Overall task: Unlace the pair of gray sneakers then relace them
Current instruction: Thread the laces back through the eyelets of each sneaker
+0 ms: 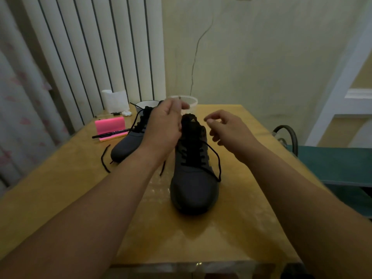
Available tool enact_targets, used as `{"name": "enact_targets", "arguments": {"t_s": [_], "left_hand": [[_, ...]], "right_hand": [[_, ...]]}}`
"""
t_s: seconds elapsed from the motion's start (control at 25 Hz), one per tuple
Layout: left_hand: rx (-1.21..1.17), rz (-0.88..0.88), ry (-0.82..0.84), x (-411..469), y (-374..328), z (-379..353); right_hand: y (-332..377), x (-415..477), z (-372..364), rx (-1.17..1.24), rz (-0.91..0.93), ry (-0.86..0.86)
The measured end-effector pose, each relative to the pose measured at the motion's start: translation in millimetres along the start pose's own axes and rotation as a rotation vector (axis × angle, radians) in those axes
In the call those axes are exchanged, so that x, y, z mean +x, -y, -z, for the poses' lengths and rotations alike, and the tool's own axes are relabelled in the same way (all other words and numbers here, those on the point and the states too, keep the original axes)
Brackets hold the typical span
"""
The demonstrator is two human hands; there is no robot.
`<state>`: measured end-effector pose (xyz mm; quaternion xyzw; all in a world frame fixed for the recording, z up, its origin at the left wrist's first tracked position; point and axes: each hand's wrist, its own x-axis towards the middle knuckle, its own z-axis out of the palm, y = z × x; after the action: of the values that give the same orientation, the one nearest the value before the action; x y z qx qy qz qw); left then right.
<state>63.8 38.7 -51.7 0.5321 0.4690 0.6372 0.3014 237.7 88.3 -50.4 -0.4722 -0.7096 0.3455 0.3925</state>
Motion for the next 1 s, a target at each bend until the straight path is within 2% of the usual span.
{"name": "enact_targets", "arguments": {"t_s": [0.12, 0.24, 0.36, 0.56, 1.0], "left_hand": [[0.379, -0.034, 0.159, -6, 16, 0], [0.6, -0.121, 0.164, -9, 26, -2], [0.62, -0.153, 0.108, -9, 30, -2], [0.788, -0.271, 0.142, -10, 35, -9], [0.99, -0.401, 0.257, 1, 37, -11]], "right_hand": [[-9, 3, -5, -0.065, -0.006, 0.096], [-7, 14, -10, -0.036, -0.021, 0.076], [-16, 19, -11, 0.165, -0.101, 0.072], [-54, 17, -13, 0.553, -0.128, 0.082], [-66, 19, -18, 0.638, -0.08, 0.089]]}}
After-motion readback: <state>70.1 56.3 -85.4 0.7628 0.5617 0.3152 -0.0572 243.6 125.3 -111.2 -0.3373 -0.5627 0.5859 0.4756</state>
